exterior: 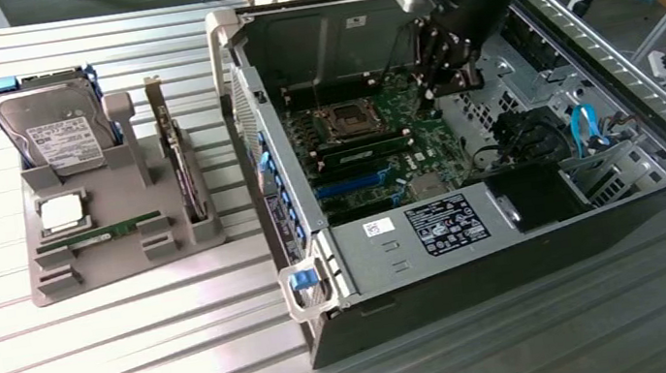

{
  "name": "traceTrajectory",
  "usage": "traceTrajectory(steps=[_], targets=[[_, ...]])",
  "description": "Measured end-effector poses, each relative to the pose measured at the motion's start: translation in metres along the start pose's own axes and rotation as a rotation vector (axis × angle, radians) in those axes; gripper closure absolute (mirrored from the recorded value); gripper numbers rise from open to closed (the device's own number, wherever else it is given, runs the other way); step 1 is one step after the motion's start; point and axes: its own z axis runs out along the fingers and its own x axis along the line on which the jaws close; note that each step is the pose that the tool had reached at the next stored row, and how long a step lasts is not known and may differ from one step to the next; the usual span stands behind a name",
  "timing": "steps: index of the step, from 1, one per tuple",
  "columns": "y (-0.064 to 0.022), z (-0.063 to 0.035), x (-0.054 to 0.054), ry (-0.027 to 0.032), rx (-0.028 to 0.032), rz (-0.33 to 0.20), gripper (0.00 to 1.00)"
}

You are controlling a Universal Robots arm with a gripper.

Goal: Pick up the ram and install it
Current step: 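Press down the ram until it locks into place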

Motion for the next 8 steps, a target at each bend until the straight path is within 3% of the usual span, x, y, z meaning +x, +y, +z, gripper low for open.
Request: traceTrajectory(steps=[8], targets=[[-0.0252,-0.0018,-0.001,0.0001,-0.0111,0.0,0.89]])
